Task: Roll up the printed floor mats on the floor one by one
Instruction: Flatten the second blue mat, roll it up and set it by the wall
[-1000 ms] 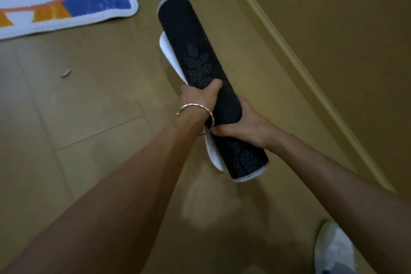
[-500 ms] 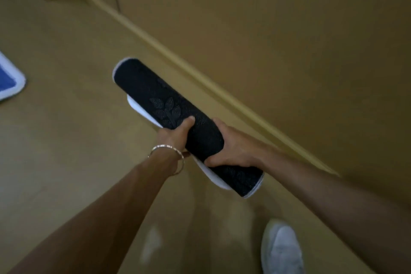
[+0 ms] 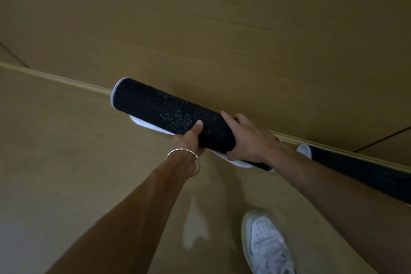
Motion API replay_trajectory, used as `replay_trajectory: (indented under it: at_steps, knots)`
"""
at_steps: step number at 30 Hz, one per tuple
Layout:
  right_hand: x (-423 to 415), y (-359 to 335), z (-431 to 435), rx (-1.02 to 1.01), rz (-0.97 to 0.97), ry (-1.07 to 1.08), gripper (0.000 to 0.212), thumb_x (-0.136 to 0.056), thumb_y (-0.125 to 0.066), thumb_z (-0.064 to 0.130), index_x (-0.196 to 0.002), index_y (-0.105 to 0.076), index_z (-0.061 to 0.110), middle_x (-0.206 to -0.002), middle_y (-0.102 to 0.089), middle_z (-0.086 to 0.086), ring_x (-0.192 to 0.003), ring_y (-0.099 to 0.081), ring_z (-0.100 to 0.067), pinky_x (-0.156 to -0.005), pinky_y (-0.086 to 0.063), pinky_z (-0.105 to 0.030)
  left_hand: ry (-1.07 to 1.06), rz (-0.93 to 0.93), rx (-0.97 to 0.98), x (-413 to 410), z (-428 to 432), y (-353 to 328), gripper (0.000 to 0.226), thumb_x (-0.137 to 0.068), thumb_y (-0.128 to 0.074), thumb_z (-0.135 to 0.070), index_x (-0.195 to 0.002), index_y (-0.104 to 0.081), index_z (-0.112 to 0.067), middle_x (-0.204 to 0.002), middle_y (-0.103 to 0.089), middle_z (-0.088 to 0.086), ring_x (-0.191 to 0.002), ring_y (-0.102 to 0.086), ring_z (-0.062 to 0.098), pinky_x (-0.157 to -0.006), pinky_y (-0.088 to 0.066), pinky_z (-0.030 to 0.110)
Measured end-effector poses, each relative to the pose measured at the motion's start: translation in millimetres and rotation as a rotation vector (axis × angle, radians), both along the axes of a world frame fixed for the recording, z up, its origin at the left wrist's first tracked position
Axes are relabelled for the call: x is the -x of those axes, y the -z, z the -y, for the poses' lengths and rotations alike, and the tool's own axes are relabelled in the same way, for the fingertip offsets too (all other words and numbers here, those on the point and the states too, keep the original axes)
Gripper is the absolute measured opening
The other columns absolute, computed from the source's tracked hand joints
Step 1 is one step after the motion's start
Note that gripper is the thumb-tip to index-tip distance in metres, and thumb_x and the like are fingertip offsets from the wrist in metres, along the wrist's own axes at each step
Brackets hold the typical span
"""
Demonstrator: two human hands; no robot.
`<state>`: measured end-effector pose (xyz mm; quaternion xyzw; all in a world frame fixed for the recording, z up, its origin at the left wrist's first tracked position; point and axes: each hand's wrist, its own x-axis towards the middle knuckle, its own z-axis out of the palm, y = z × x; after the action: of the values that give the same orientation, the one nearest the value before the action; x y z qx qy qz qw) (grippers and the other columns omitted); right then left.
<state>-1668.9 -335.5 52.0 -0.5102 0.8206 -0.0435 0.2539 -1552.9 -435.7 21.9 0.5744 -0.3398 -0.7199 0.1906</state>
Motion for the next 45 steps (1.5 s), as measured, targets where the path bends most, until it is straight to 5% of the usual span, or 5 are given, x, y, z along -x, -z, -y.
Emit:
replay_trajectory:
  at_steps: [9,17,26,37,45]
  knots:
    - [16,66,-21,0.027,-0.307,0.026,0.09,-0.083,-0.063,0.025,-0.151,-0.004,0.025,-0.143,-0.028,-0.013,-0.129,-0.031,-0.035,-0.112,-0.022,-0.045,0.0,-0.016,-0.14,40,-25,63,0.037,-0.094,-0.057,-0.018,-0.124,-0.046,0.0,-0.106,-0.058,0.019,-0.079,-0.061,0.027,-0.056,-0.048,0.031]
    - [57,91,-49,-0.037,-0.254,0.058,0.09,-0.084,-0.062,0.025,-0.152,-0.003,0.024,-0.144,-0.026,-0.013,-0.13,-0.029,-0.034,-0.112,-0.023,-0.043,0.131,0.091,-0.092,86,-42,108,0.025,-0.087,-0.063,-0.029,-0.103,-0.054,-0.013,-0.101,-0.062,0.011,-0.093,-0.062,0.029,-0.094,-0.049,0.044]
    - [63,95,-60,-0.031,-0.248,0.036,0.089,-0.082,-0.064,0.022,-0.151,-0.009,0.028,-0.143,-0.026,-0.011,-0.128,-0.029,-0.031,-0.106,-0.025,-0.04,0.2,0.097,-0.177,88,-49,111,0.017,-0.095,-0.054,-0.026,-0.082,-0.052,-0.015,-0.101,-0.055,0.01,-0.091,-0.056,0.027,-0.058,-0.047,0.031]
    - [65,112,-66,-0.069,-0.183,0.06,0.09,-0.085,-0.06,0.006,-0.152,-0.004,0.031,-0.147,-0.02,-0.009,-0.131,-0.024,-0.033,-0.111,-0.026,-0.041,0.319,0.153,-0.217,85,-56,121,0.043,-0.095,-0.051,-0.037,-0.128,-0.049,-0.011,-0.116,-0.055,0.008,-0.094,-0.057,0.023,-0.064,-0.05,0.034]
    - [62,109,-58,-0.106,-0.255,0.051,0.091,-0.084,-0.063,0.009,-0.151,-0.004,0.026,-0.149,-0.017,-0.011,-0.132,-0.024,-0.033,-0.112,-0.021,-0.042,0.781,0.443,-0.137,73,-32,98,0.062,-0.089,-0.043,-0.063,-0.11,-0.055,-0.005,-0.089,-0.065,0.014,-0.068,-0.062,0.025,-0.054,-0.051,0.028]
